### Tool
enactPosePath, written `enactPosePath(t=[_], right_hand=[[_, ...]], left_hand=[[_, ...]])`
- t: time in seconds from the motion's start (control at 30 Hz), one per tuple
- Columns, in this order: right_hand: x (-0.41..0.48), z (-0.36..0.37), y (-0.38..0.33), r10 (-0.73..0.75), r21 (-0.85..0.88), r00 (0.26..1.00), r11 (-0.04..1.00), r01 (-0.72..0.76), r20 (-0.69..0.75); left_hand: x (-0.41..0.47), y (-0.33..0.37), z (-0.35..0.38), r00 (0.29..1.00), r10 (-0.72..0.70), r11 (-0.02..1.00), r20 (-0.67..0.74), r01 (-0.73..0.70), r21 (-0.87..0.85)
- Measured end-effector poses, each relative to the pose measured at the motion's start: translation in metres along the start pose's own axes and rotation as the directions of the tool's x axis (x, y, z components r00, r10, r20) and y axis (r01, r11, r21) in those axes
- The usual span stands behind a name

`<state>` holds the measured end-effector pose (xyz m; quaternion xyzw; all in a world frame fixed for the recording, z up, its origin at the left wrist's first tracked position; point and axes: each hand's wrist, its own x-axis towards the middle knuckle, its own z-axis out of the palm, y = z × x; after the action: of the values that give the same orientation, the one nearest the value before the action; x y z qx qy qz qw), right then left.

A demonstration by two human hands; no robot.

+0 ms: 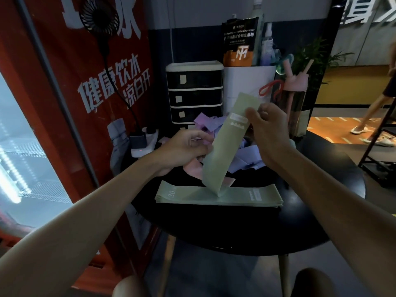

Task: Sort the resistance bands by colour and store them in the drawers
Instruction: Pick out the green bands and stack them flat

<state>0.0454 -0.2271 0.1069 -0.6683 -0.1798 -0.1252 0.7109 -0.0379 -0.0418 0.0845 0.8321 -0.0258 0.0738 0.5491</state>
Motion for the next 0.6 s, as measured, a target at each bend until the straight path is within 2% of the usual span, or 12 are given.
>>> enactPosePath(t=[0.1, 0.27, 0.47, 0.6], right_hand=[[0.004, -0.014, 0.014, 0.040, 0.022, 0.999, 0.999, -0.039, -0.035], [-0.004, -0.025, 0.029, 0.090, 0.068, 0.994, 0.994, -0.087, -0.056], [-0.013, -0.036, 0.040, 0.151, 0.126, 0.983, 0.982, -0.137, -0.103], [-0.020, -0.049, 0.052, 0.154, 0.097, 0.984, 0.985, -0.145, -0.092]], left_hand=[[-0.001, -0.004, -0.001, 1.000, -0.006, 0.999, 0.014, 0.006, 0.042], [-0.006, -0.004, 0.010, 1.000, 0.011, 0.994, -0.007, -0.012, -0.113], [-0.015, -0.010, 0.009, 0.977, -0.059, 0.998, 0.206, 0.058, 0.013], [-0.019, -0.022, -0.002, 0.976, -0.096, 0.995, 0.194, 0.087, 0.054]])
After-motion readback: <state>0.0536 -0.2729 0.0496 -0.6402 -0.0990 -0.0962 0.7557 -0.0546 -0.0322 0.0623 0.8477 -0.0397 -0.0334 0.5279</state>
